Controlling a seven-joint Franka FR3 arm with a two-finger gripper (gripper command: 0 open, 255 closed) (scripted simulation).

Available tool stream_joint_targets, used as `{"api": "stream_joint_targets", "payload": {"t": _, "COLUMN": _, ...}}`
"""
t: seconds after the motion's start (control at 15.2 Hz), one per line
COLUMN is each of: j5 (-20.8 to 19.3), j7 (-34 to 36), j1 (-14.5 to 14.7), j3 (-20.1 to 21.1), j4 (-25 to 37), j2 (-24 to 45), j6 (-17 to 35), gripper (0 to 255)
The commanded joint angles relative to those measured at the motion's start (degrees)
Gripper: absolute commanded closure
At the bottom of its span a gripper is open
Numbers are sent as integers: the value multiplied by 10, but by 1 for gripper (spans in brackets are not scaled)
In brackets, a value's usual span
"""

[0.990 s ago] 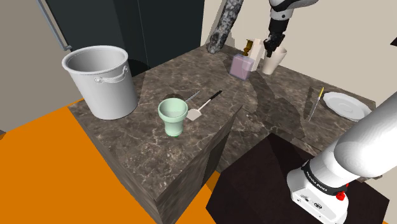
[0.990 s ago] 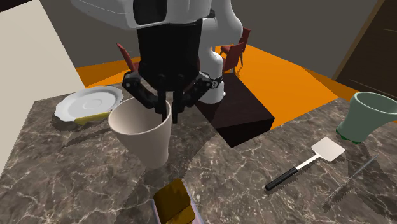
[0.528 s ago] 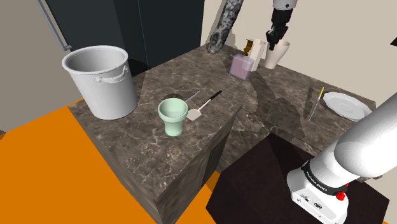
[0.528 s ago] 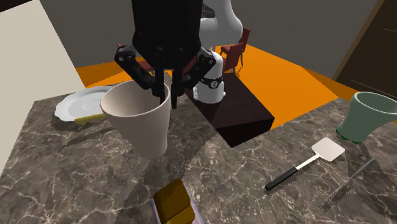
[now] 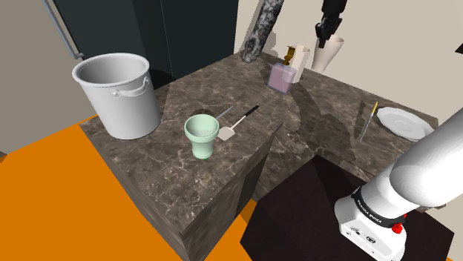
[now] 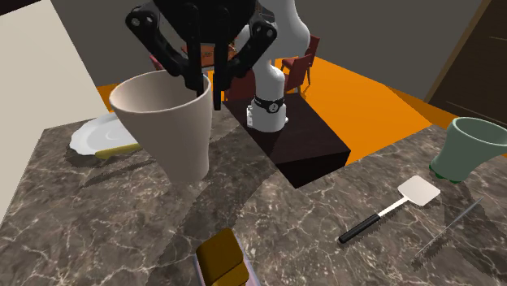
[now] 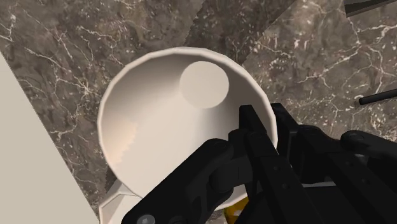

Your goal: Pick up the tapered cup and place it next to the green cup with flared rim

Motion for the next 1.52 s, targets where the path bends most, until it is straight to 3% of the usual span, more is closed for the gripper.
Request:
{"api": "stream_joint_targets", "payload": {"t": 0.0, "j5": 0, "j7": -1, "j1": 0, "j3": 0, "j4": 14, "j2": -1, "j6": -15, "gripper": 255}}
{"api": "stream_joint_targets", "payload": {"t": 0.33, "j5": 1, "j7": -6, "j1": 0, "j3": 0, "j4": 50, "j2": 3, "j6": -47, "gripper": 255}}
{"api": "stream_joint_targets", "payload": {"t": 0.86, "j5": -5, "j7": 109, "j1": 52, "j3": 62, "j4": -30, "j2": -71, "j6": -55, "gripper": 255}}
{"api": "stream_joint_targets", "payload": {"t": 1.45, "j5": 15, "j7": 234, "j1": 105, "j3": 137, "j4": -67, "j2": -108, "j6": -71, "gripper": 255}}
